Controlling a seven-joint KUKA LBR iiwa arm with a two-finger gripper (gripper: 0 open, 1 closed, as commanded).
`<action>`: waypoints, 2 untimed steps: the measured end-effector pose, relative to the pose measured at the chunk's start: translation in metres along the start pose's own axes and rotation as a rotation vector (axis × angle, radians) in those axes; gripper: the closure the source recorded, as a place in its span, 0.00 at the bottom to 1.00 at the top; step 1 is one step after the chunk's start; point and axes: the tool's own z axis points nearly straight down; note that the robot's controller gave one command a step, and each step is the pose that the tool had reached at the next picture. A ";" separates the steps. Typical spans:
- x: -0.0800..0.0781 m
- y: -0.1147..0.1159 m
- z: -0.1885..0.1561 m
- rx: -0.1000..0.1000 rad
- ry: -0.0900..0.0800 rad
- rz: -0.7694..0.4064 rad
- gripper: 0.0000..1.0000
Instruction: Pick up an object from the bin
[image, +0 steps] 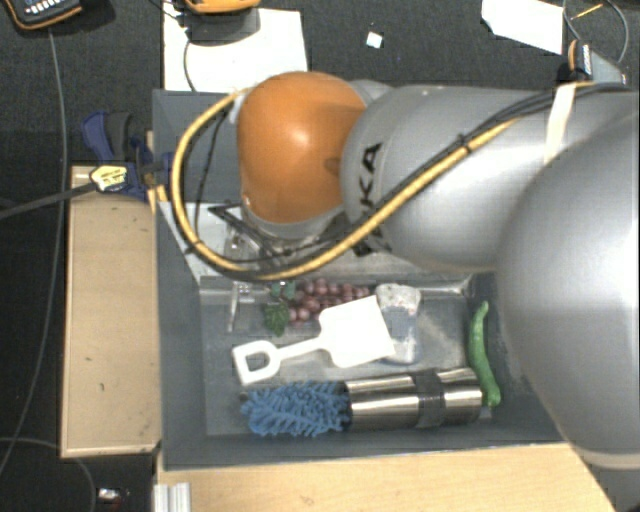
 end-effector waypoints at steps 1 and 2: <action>0.000 0.000 0.000 0.000 0.000 0.000 0.00; 0.029 -0.022 0.064 0.000 0.003 -0.441 0.00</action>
Offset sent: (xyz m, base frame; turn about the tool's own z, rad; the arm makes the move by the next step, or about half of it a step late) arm -0.0292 -0.0201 -0.0639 -0.4474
